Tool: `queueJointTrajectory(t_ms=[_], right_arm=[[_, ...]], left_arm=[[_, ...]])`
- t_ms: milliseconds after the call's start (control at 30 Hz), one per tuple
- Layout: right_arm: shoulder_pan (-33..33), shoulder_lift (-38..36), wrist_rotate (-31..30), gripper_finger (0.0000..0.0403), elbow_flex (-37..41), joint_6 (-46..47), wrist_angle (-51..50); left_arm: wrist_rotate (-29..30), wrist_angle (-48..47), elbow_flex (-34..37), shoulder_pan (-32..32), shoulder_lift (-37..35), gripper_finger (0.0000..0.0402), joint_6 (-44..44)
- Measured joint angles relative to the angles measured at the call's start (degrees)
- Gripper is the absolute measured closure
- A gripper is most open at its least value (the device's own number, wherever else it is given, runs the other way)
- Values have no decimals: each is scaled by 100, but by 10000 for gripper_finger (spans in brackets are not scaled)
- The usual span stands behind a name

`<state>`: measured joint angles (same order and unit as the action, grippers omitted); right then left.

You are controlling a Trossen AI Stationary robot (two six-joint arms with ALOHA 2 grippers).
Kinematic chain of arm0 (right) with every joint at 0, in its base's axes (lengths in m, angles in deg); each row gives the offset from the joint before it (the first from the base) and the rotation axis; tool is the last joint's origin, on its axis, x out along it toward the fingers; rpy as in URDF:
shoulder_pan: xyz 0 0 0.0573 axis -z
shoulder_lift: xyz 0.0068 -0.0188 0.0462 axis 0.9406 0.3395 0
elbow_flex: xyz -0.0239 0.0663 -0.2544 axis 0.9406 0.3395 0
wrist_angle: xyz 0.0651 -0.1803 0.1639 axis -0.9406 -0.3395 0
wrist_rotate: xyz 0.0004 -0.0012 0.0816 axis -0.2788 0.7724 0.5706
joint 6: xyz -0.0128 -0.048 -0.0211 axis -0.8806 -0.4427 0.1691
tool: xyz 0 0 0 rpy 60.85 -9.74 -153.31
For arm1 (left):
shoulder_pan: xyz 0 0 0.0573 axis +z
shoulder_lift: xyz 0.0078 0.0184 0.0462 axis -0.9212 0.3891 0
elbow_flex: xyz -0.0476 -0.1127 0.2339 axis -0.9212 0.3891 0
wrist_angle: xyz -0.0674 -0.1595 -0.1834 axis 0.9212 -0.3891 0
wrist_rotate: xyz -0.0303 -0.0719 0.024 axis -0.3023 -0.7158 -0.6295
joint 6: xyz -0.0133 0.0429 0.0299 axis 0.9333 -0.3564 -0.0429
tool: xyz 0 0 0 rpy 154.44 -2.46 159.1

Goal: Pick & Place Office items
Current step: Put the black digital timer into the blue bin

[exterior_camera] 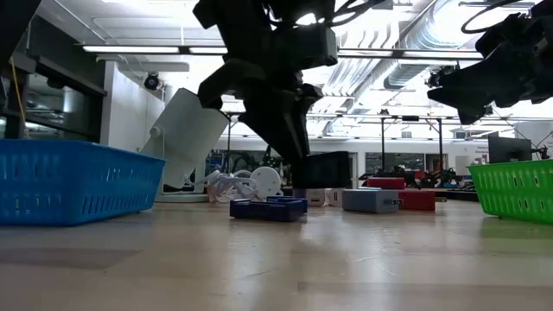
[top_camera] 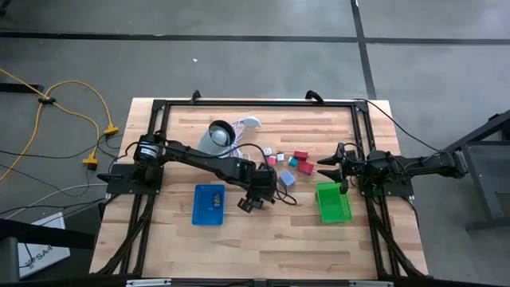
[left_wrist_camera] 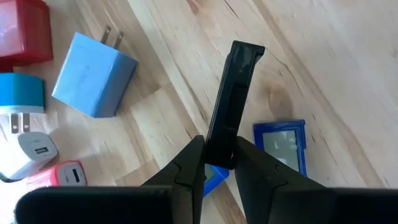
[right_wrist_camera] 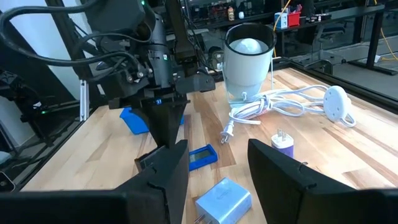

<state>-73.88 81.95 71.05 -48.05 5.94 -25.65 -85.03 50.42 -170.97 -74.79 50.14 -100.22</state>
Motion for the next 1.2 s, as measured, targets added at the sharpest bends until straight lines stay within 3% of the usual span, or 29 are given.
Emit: queueJointTrajectory(t_ms=[367,967,1200], right_arm=[[-2,0,0,250,0,2,0],[-2,98,0,250,-2,0,6],[-2,116,0,250,-2,1,7]], left_arm=[[349,-396,0,-74,-299,335,333],[463,-1640,36,-297,-1036,335,2095],[789,-1317,858,-597,-1629,335,2895]])
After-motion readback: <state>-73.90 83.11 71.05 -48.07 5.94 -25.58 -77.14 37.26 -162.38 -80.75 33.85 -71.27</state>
